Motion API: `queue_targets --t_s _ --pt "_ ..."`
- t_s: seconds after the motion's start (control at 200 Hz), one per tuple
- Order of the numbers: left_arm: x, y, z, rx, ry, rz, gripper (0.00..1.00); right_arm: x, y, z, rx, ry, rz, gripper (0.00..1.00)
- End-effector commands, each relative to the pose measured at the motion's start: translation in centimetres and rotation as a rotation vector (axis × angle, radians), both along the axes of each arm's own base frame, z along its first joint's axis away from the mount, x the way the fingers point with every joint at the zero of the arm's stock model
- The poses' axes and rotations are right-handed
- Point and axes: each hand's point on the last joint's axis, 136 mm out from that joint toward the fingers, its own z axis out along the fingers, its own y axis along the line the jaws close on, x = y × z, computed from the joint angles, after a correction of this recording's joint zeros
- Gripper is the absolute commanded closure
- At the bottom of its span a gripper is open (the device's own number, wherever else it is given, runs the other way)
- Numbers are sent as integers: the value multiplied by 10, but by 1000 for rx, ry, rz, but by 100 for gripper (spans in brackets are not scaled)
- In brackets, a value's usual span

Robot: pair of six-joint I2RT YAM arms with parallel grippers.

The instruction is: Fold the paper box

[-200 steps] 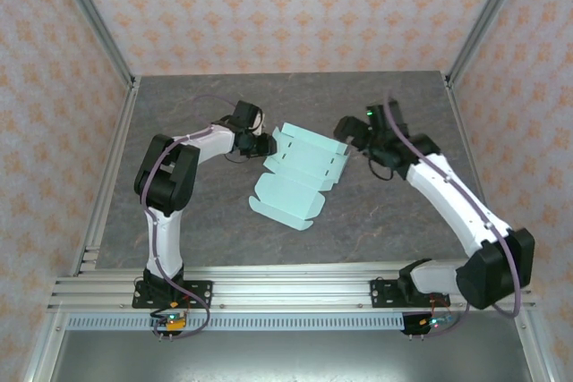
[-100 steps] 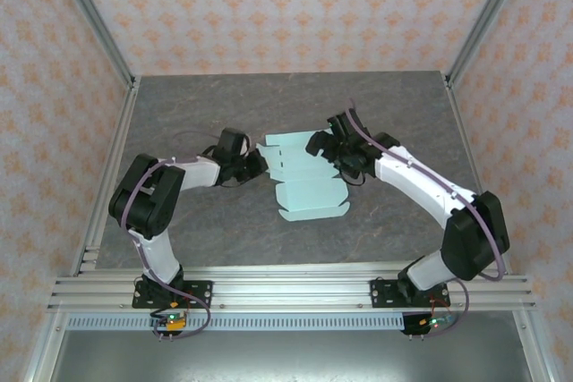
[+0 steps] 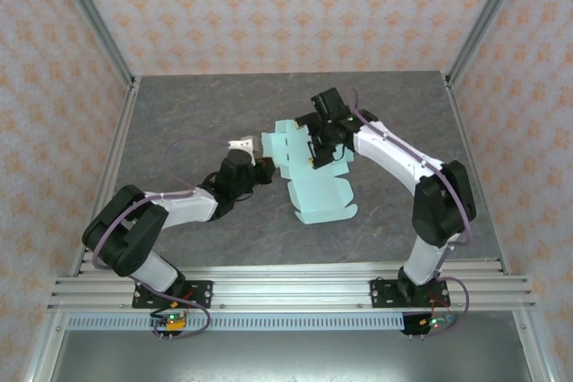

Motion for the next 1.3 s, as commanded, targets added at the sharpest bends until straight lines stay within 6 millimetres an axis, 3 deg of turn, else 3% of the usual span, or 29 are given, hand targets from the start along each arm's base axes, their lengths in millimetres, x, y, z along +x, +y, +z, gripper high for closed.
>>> queue_targets --t_s 0.0,0.12,0.305,0.561,0.756,0.986,1.141,1.191,1.296 --pt "11 18 14 71 -135 80 100 24 -4 14 88 24 -125 7" --pt "10 14 5 92 -137 52 100 42 -2 12 127 47 -145 6" --pt "6 4 9 101 -161 1 100 62 9 -1 174 101 -146 7" --pt "-2 -5 16 151 -197 -44 100 83 2 -11 82 116 -113 13" --pt "-3 0 14 163 -189 -18 100 77 -8 -19 25 140 -110 49" --pt "-2 13 10 182 -178 46 100 71 -10 -22 46 151 -112 56" --pt "2 13 11 193 -166 59 100 69 -15 -19 27 138 -124 80" --pt "2 11 9 186 -158 50 92 71 -19 -17 12 116 -130 87" --pt "0 14 13 193 -147 57 68 81 -15 -16 25 48 -91 91"
